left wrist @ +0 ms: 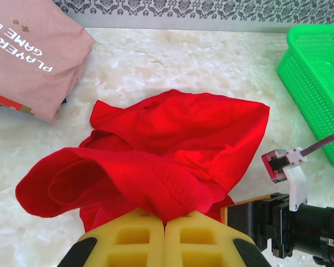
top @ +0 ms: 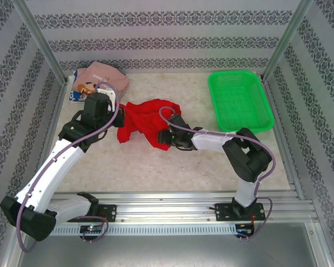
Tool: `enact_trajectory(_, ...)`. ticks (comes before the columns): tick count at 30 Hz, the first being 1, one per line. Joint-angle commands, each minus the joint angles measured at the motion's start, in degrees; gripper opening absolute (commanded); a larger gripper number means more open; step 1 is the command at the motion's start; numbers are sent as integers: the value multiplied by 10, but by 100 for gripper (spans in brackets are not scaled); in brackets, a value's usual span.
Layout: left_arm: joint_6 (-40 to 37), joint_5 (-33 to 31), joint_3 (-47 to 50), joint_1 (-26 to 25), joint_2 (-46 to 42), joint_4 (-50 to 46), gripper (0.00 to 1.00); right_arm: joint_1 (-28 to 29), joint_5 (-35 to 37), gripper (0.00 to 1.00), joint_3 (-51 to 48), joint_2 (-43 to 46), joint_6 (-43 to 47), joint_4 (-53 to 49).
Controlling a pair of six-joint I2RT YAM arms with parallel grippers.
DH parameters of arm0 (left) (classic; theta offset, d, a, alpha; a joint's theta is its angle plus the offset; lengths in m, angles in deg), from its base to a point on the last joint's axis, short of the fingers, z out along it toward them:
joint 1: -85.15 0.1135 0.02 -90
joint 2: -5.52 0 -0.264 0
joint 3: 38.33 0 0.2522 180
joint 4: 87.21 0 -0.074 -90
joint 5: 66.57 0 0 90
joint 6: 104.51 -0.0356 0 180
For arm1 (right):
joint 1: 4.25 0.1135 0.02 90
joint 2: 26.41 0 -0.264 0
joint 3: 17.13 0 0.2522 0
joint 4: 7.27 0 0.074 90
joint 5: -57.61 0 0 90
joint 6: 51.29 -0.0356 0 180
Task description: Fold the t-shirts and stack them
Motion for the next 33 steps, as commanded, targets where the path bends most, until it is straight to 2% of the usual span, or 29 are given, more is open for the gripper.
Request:
enact_trajectory(1, -12, 1, -1, 5, 1, 5, 0, 21, 9, 52, 19, -13, -3, -31)
enact_trajectory(7, -9, 1, 11, 6, 3, 12, 0, 45, 19, 49, 10, -19, -11, -47)
enact_trajectory(10, -11, -2, 13, 5, 2, 8, 0, 47, 33, 42, 12, -17, -2, -69)
enact_trajectory(13, -14, -5, 18, 5, -5, 9, 0, 45, 55, 26, 18, -26, 14, -86)
enact_trajectory(15, -17, -13, 21, 6, -12, 5, 0, 32, 53, 6, 19, -31, 17, -85)
enact_trajectory(16, -19, -16, 20, 5, -16, 2, 0, 25, 44, 0, 10, -25, 17, -71)
enact_trajectory(19, -28, -23, 12, 5, -28, -14, 0, 14, 39, 0, -31, 30, 19, -40)
enact_trajectory(27, -54, -26, -10, 5, -48, -41, 0, -2, -65, 0, -74, 164, 23, -139)
enact_trajectory(33, -74, -27, -29, 4, -17, -27, 0, -54, -137, 0, -88, 207, 42, -179)
